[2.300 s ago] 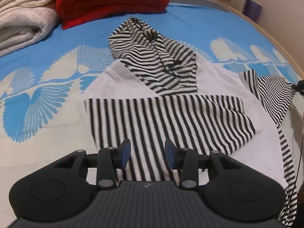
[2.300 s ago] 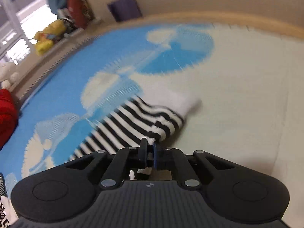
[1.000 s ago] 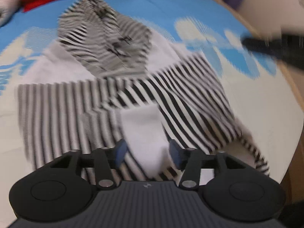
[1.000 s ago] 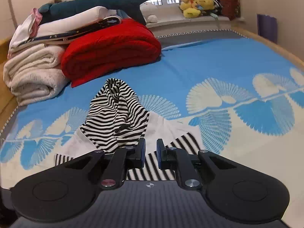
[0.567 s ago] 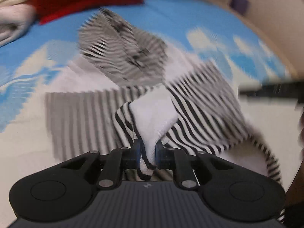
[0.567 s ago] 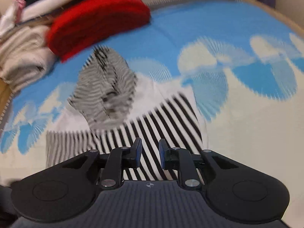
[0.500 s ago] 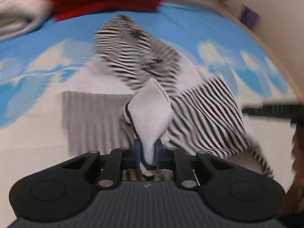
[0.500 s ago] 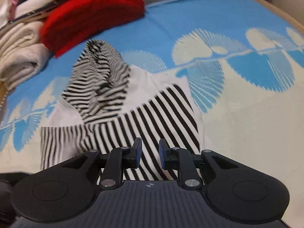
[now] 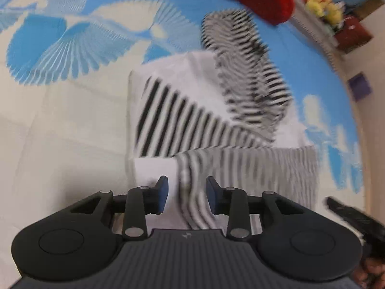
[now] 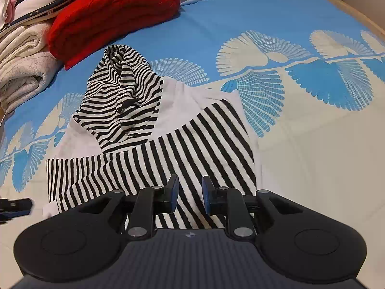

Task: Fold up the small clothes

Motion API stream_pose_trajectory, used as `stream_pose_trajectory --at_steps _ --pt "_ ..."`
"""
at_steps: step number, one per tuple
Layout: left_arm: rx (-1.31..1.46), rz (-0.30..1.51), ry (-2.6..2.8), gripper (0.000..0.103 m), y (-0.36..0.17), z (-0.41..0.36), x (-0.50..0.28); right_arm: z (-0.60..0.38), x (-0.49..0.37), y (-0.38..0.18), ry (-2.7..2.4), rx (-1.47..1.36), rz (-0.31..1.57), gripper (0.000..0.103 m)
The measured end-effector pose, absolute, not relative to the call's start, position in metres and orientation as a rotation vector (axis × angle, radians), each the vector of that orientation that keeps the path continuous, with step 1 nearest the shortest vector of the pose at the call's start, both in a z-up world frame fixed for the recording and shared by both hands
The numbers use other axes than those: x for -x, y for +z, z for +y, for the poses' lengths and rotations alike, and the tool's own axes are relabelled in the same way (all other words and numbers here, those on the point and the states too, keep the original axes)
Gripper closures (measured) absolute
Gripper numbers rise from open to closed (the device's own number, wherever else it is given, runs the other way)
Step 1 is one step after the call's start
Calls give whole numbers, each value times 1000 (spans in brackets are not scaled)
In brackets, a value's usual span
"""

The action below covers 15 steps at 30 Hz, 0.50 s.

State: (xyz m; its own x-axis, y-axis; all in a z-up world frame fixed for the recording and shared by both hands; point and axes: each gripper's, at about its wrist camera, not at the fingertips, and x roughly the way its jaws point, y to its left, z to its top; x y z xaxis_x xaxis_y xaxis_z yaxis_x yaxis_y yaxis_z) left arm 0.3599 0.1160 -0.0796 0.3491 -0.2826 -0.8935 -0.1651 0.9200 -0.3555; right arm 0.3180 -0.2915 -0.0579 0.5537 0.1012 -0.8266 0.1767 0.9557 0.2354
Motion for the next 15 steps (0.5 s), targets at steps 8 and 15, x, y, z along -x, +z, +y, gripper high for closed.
stream_pose_trajectory --at_steps 8,15 --pt "293 1254 -43 65 -119 109 -357 -288 -322 -57 -29 -318 991 81" --pt "178 1065 -86 103 -79 98 -345 -284 -323 -61 -30 -310 1003 79"
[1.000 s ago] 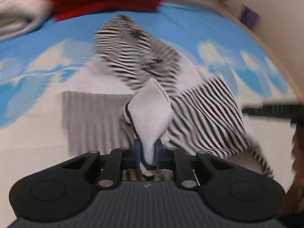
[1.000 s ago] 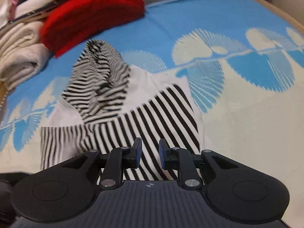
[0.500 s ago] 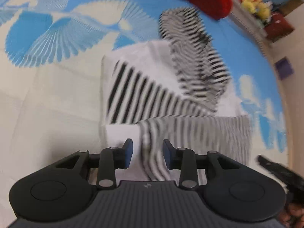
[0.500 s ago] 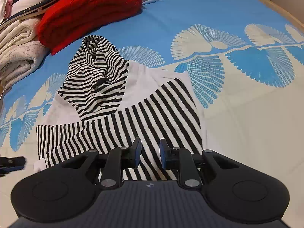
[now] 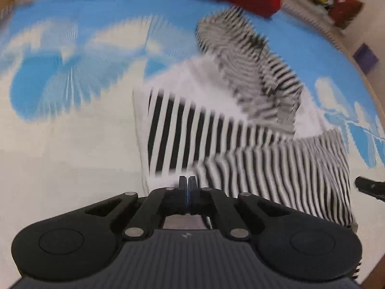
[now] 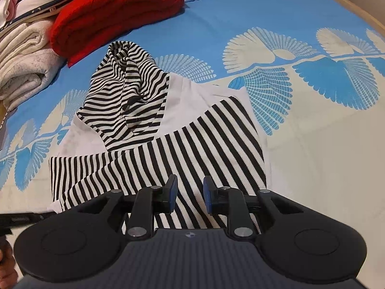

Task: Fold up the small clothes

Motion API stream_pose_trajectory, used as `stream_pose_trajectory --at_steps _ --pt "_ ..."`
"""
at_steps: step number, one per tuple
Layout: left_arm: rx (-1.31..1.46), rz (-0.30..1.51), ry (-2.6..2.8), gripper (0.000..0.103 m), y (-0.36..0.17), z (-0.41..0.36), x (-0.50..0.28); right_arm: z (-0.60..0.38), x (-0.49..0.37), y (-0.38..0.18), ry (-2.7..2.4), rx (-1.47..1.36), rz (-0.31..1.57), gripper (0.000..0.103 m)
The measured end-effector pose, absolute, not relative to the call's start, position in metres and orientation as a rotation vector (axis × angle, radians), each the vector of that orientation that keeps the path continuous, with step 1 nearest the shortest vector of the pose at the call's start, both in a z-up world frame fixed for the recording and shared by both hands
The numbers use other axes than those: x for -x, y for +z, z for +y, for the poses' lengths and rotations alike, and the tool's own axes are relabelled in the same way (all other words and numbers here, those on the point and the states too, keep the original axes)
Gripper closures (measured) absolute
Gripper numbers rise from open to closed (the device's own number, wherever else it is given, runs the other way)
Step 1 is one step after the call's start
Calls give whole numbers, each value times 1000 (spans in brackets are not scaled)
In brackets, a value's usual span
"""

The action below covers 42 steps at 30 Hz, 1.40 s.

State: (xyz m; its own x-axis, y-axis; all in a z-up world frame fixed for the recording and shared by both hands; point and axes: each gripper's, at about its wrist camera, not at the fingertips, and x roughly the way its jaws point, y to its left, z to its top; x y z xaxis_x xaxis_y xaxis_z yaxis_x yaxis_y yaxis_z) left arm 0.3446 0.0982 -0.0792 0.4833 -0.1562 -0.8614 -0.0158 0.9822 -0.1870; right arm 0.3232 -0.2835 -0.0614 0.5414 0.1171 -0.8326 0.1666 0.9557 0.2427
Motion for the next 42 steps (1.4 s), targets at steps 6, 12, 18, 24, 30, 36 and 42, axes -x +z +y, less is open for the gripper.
stream_pose_trajectory --at_steps 6,12,18,24,30,36,42 --pt "360 1197 -4 72 -87 128 -351 -276 -324 -66 -24 -292 1012 79" --pt "349 1310 -61 59 -116 125 -349 -271 -325 -68 -14 -283 1022 79" --pt "154 1173 -106 99 -91 112 -341 -271 -329 -65 -17 -290 1015 77" --pt "117 1041 -103 100 -60 113 -332 -266 -331 -72 -15 -301 1037 77" --pt "136 1082 -121 100 -67 109 -334 -267 -333 -81 -26 -327 1064 76" --pt "48 1041 -103 99 -68 101 -330 -275 -335 -109 -92 -335 1163 74" --pt "108 1195 -210 85 -104 85 -334 -279 -330 -117 -107 -322 1174 74"
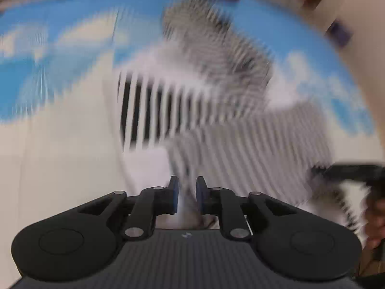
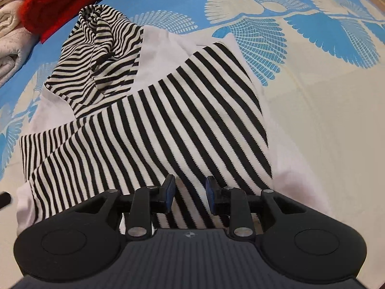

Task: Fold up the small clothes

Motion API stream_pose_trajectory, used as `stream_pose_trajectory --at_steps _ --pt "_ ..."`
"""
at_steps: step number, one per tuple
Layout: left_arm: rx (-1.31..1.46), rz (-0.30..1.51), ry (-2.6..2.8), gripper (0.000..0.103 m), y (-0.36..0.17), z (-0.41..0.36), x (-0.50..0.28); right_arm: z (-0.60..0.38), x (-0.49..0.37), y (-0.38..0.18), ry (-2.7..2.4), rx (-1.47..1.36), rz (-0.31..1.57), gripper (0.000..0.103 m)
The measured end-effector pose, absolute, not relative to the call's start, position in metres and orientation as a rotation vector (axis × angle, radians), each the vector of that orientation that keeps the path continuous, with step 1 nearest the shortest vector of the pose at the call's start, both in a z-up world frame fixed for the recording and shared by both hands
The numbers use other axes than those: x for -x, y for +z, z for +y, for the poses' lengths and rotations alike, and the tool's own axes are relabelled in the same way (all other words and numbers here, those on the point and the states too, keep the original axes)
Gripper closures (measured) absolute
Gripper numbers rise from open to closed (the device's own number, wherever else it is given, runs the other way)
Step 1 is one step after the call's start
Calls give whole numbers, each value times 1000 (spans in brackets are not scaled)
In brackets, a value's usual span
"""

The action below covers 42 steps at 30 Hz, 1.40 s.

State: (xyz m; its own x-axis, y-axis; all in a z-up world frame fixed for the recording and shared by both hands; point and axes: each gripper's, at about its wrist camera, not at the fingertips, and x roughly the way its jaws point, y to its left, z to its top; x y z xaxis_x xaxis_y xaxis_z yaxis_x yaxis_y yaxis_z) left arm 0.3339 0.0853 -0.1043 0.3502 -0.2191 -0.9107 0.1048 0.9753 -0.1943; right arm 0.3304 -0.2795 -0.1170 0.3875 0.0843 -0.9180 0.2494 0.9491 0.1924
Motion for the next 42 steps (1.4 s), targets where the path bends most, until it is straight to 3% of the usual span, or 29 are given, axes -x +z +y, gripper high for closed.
stream_pose_trajectory --at_steps 3,5,8,10,15,21,28,31,35,39,42 --pt "30 1223 -165 88 -117 85 -335 -279 -329 -118 -113 -308 1179 74" --pt "13 1147 -155 80 -100 84 -335 -275 -327 -105 -104 -253 1127 74" --pt "33 1005 -145 63 -72 86 -335 -269 -324 -78 -66 -183 1005 64" --pt "71 942 -126 59 -61 87 -340 -269 -323 -61 -47 -170 924 62" --pt "118 823 -74 57 -39 83 -346 -274 -323 -36 -35 -143 775 62" --pt "63 648 8 54 -10 79 -349 -288 -331 -24 -64 -209 749 62" --pt "49 697 -7 54 -9 78 -405 -306 -331 -14 -117 -248 693 59" --pt "30 705 9 54 -24 72 -454 -310 -332 -13 -132 -216 673 52" --pt "71 772 -16 54 -53 68 -530 -314 -335 -17 -162 -165 677 52" --pt "123 820 -7 51 -82 67 -599 -322 -342 -24 -168 -193 711 52" --pt "202 861 15 41 -103 70 -646 -323 -349 -29 -181 -175 730 52"
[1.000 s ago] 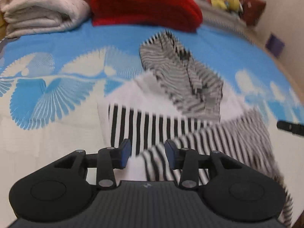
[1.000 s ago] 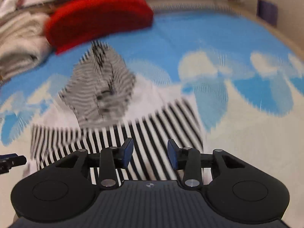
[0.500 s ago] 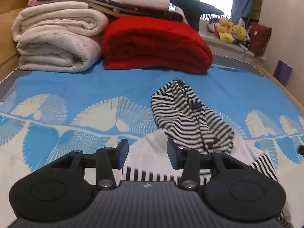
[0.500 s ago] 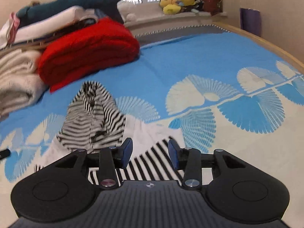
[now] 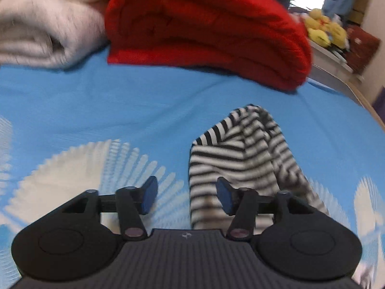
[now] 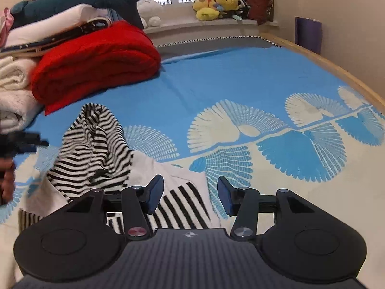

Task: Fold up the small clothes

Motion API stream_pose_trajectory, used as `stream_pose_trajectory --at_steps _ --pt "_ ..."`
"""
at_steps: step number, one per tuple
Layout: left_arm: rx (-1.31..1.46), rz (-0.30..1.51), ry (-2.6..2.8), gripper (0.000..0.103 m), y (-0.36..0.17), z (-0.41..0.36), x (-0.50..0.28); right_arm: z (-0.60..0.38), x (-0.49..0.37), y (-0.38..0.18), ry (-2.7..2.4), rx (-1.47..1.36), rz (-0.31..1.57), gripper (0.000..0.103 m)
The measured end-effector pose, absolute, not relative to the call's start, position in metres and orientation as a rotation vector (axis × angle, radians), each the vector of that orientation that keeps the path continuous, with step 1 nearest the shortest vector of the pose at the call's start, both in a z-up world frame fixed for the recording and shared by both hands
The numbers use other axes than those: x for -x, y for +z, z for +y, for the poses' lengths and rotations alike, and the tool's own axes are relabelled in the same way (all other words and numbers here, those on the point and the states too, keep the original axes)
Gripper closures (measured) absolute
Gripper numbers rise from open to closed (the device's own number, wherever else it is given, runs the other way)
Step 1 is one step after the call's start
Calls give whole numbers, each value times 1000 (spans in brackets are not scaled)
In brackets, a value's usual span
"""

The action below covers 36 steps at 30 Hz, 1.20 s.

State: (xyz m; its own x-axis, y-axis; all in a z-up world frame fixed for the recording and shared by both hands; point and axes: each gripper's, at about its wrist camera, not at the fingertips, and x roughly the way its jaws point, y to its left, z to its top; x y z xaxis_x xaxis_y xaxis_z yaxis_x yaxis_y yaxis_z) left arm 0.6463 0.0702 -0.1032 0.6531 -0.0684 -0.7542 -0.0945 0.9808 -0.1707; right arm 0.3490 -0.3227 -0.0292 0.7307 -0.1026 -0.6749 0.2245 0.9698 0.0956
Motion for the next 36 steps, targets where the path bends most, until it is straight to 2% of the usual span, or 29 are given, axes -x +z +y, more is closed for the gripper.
stream_pose_trajectory --at_steps 4,9,10,11,13,19,25,29,32,33,36 --pt "290 873 60 37 -123 70 -692 -321 -359 -37 -186 -177 764 52" --pt "290 914 21 38 -140 51 -728 -315 -366 -42 -172 -179 787 52" --pt "284 921 3 47 -141 47 -731 -314 -367 -42 -172 -177 787 52" --pt "263 926 -15 74 -141 43 -733 -313 -368 -42 -171 -174 787 52" --pt "195 935 -32 98 -137 34 -731 -311 -369 -41 -164 -174 785 52" --pt "50 778 -214 99 -80 13 -657 -316 -365 -34 -176 -172 751 52" --pt "-76 648 -548 99 -7 -1 -474 -334 -355 -16 -215 -231 685 54" --pt "-104 745 -733 99 -1 10 -341 -343 -346 -6 -232 -280 653 61" --pt "-175 861 -815 96 -10 20 -271 -345 -339 -1 -233 -313 637 68" --pt "-179 859 -781 96 -10 25 -259 -345 -336 1 -227 -322 634 70" --pt "-6 913 -550 84 -14 50 -262 -340 -328 3 -202 -336 636 72"
